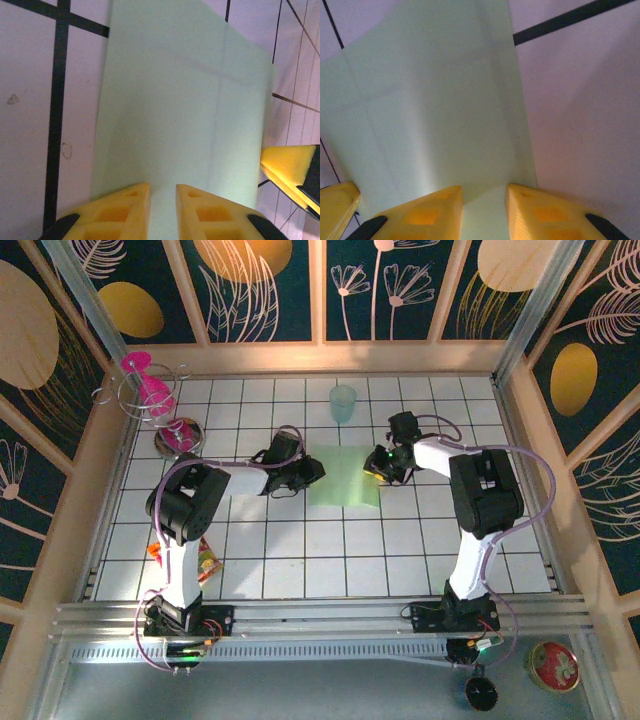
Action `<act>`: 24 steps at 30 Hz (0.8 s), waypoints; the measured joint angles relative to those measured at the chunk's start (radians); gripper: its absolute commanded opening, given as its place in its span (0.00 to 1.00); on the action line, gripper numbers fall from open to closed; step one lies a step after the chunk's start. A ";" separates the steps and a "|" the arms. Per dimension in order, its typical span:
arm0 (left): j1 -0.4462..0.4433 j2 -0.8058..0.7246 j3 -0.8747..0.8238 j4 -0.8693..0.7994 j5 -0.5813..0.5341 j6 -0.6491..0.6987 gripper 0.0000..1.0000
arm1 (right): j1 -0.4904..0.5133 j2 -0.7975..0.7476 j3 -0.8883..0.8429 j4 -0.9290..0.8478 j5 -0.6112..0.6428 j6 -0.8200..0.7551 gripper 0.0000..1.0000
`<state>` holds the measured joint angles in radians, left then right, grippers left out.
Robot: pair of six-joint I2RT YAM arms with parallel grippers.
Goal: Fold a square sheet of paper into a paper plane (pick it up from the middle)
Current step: First fold in half a square sheet of paper at the center of the table.
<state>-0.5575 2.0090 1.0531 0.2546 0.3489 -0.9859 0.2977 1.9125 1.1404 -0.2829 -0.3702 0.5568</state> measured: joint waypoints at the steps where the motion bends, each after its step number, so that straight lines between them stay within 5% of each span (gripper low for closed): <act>1: 0.000 -0.002 -0.005 0.006 -0.002 -0.003 0.22 | 0.002 0.002 0.002 0.006 -0.006 0.001 0.30; 11: 0.000 -0.023 -0.032 0.027 -0.016 -0.021 0.27 | 0.022 0.015 0.003 0.053 -0.040 0.018 0.30; 19: -0.002 -0.068 -0.095 0.124 -0.004 -0.064 0.67 | 0.048 0.029 0.013 0.071 -0.050 0.022 0.30; 24: -0.002 -0.080 -0.122 0.191 0.015 -0.093 0.78 | 0.068 0.051 0.039 0.074 -0.051 0.024 0.30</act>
<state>-0.5594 1.9285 0.9310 0.4458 0.3637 -1.0786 0.3660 1.9633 1.1790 -0.2085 -0.4217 0.5808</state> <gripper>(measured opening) 0.763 0.299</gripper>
